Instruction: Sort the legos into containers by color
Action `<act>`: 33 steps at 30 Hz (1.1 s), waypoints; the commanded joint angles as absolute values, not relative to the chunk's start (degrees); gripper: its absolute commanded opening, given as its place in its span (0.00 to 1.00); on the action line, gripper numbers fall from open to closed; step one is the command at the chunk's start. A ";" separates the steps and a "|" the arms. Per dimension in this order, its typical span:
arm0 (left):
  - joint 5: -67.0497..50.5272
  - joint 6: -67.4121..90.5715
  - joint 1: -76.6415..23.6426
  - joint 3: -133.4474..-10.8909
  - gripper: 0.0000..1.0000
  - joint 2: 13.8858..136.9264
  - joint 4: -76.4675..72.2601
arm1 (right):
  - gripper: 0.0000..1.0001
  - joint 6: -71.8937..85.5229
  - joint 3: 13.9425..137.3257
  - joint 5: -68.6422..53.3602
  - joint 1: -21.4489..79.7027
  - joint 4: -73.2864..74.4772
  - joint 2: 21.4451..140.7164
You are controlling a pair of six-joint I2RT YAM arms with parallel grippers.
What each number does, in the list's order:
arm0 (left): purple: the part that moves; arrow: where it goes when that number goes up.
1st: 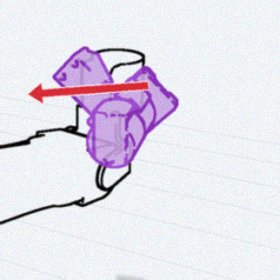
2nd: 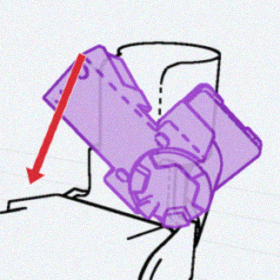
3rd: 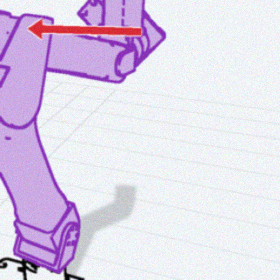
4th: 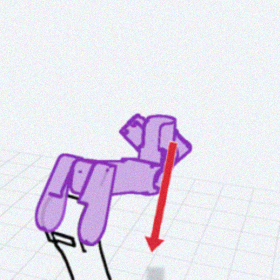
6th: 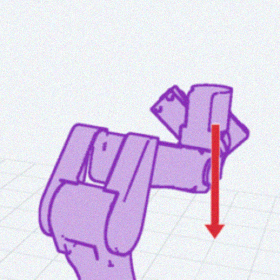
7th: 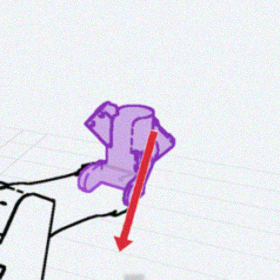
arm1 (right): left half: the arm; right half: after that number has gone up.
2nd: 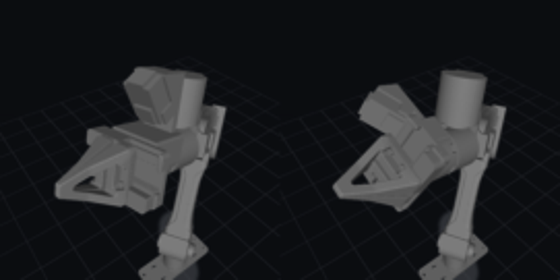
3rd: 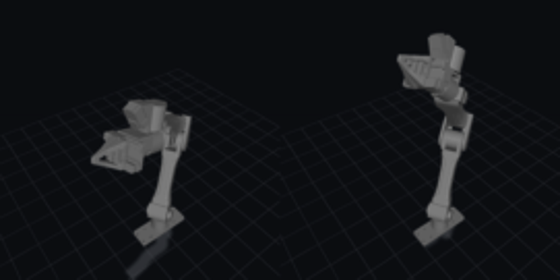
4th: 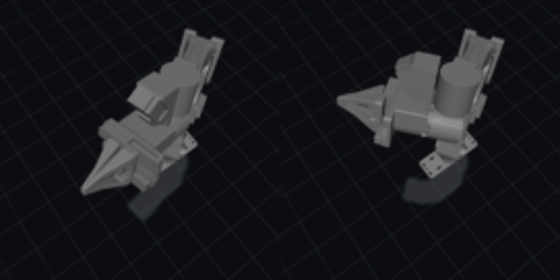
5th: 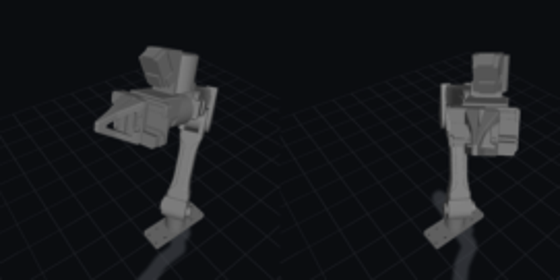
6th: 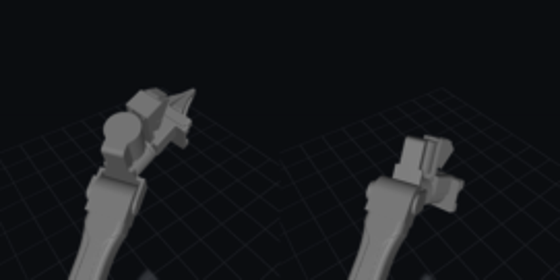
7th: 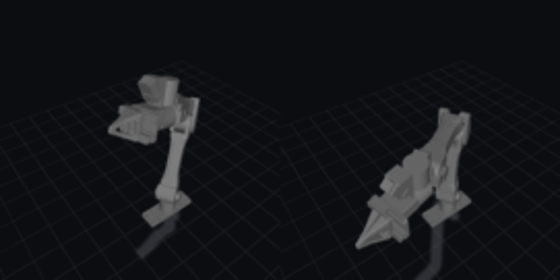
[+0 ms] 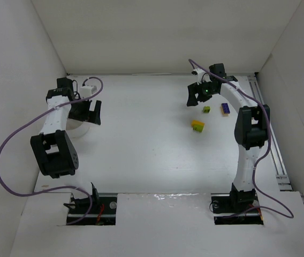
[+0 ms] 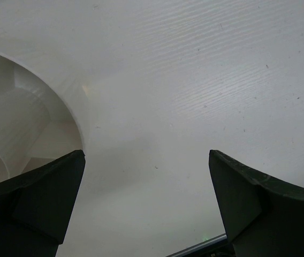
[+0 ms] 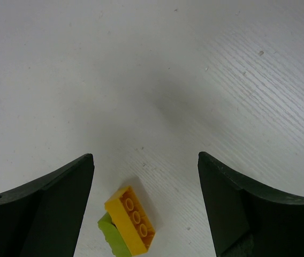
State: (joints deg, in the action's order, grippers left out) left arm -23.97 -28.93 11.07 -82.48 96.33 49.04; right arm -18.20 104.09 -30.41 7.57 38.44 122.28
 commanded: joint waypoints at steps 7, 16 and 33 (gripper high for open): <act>-26.01 -28.30 11.25 -81.12 1.00 91.32 47.81 | 0.83 -17.84 104.24 -31.73 7.56 35.68 119.88; -19.97 -21.54 10.73 -80.59 1.00 84.55 36.93 | 0.83 -17.84 103.10 -32.26 7.56 31.48 117.60; -8.00 -7.48 10.81 -71.29 1.00 70.33 20.74 | 0.99 -4.84 80.26 -10.64 9.23 8.37 90.37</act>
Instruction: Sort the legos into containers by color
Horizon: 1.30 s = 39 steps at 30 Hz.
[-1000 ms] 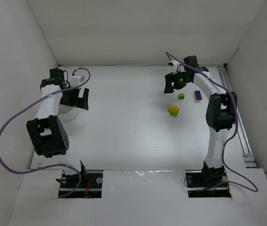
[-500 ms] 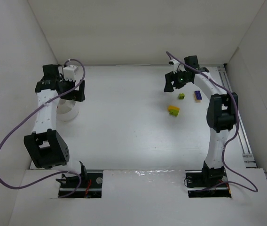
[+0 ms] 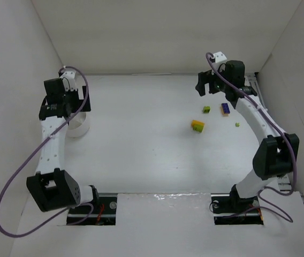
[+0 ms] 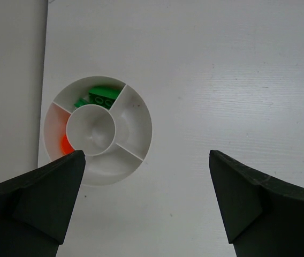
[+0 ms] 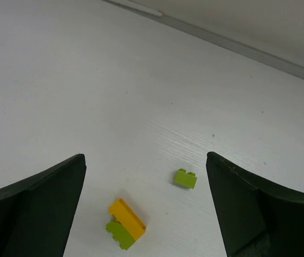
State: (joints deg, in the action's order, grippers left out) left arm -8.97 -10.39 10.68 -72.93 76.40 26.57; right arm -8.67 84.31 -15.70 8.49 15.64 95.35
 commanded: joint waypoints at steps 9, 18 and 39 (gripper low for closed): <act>-22.24 -5.10 11.34 -63.20 1.00 64.25 20.75 | 0.99 -6.86 70.42 -17.06 4.05 13.10 81.66; -28.56 -9.32 10.81 -55.99 1.00 57.48 16.62 | 0.90 -13.70 67.15 -16.95 1.15 15.91 84.01; -25.75 -10.89 10.20 -54.32 1.00 57.92 21.35 | 0.73 -23.82 71.03 -28.75 -2.10 23.92 96.34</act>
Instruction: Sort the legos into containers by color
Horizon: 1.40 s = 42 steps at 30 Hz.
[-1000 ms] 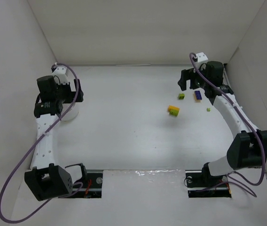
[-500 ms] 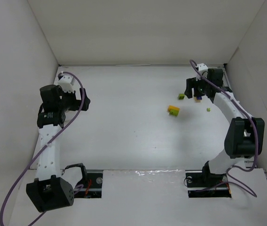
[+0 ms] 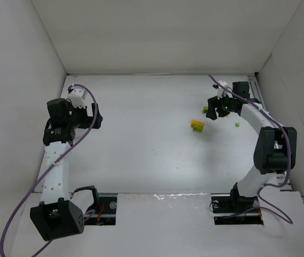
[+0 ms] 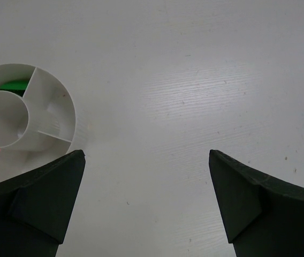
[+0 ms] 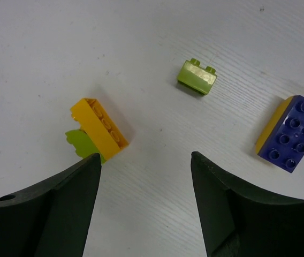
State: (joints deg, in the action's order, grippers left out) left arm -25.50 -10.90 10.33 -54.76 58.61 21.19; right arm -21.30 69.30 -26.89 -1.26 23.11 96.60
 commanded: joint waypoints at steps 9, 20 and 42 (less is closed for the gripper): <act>-26.46 -11.51 10.20 -52.73 1.00 57.92 19.34 | 0.77 -36.11 68.65 -33.66 -2.99 33.57 93.43; -27.51 -10.46 10.20 -50.45 1.00 57.22 16.70 | 0.79 -26.98 75.32 -31.65 5.26 30.59 98.61; -26.98 -9.32 10.20 -49.31 1.00 57.22 15.64 | 0.70 -31.73 82.88 -12.92 14.77 34.45 109.68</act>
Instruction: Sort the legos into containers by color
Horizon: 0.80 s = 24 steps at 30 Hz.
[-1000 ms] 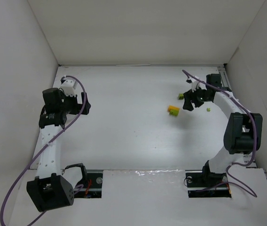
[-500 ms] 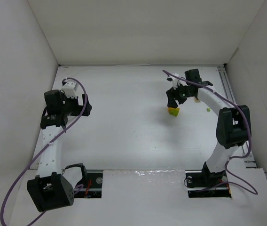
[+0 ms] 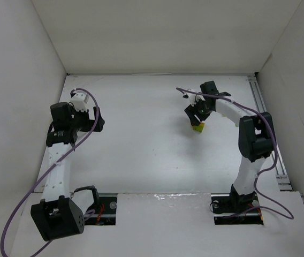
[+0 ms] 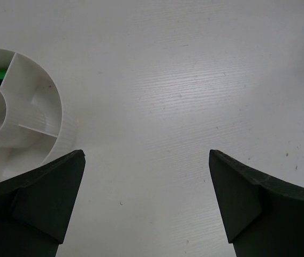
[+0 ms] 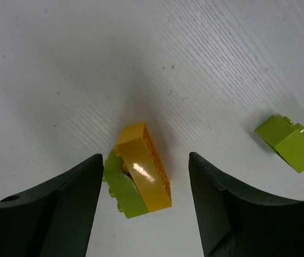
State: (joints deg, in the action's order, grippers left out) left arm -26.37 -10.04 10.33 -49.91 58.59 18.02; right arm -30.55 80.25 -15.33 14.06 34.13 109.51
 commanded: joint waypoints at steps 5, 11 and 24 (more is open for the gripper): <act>-26.98 -9.32 10.20 -48.78 1.00 57.74 15.64 | 0.68 -32.87 84.98 -11.69 15.82 35.59 111.88; -27.51 -9.32 10.20 -48.25 1.00 57.74 15.64 | 0.63 -33.40 88.24 -10.63 15.82 37.62 113.82; -27.51 -9.32 10.20 -47.72 1.00 57.74 15.12 | 0.53 -35.68 90.70 -9.49 16.35 43.59 116.81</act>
